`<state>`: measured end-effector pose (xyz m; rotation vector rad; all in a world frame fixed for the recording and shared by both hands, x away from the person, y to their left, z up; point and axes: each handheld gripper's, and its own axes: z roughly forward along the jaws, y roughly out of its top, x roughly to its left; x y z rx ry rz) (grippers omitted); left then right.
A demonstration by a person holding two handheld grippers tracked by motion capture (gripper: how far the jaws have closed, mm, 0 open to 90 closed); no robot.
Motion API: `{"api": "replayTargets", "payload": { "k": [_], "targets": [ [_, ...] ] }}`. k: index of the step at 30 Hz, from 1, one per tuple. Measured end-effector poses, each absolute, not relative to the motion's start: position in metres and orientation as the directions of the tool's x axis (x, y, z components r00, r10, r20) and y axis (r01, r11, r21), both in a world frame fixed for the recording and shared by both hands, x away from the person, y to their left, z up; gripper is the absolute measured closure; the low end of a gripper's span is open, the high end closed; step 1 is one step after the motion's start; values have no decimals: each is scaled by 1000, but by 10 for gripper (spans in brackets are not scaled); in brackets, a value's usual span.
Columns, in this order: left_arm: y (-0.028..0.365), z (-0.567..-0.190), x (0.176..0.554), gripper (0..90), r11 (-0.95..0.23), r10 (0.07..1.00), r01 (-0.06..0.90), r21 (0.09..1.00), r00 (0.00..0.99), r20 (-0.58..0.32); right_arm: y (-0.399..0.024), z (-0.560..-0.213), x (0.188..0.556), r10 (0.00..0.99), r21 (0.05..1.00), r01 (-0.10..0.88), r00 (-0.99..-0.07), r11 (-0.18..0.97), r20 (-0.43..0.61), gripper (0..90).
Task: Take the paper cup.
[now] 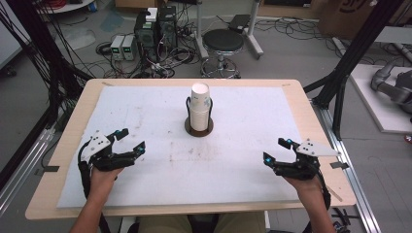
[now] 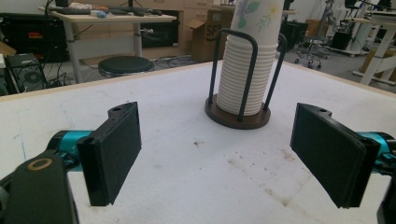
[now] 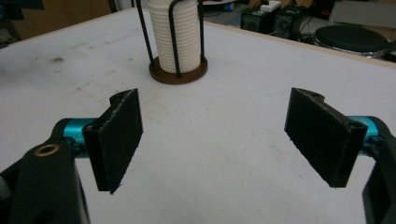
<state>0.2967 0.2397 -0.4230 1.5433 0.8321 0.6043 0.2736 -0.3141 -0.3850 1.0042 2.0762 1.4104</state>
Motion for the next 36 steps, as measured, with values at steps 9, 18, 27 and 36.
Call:
{"api": "replayTargets", "payload": {
  "k": [9,18,27,36],
  "targets": [
    [240,-424,298,163,-22,787,171,985,611,-89,-287,-354,305,718,919,290,-696,267,11,196],
    [239,-424,299,163,-17,782,172,985,617,-94,-258,-327,339,667,902,275,-745,333,-19,196],
    [239,-425,300,163,-11,778,174,985,621,-101,-226,-303,370,618,892,271,-786,362,-12,197],
    [238,-425,301,163,-8,773,177,984,625,-106,-196,-283,398,587,884,265,-809,384,-13,197]
  ]
}}
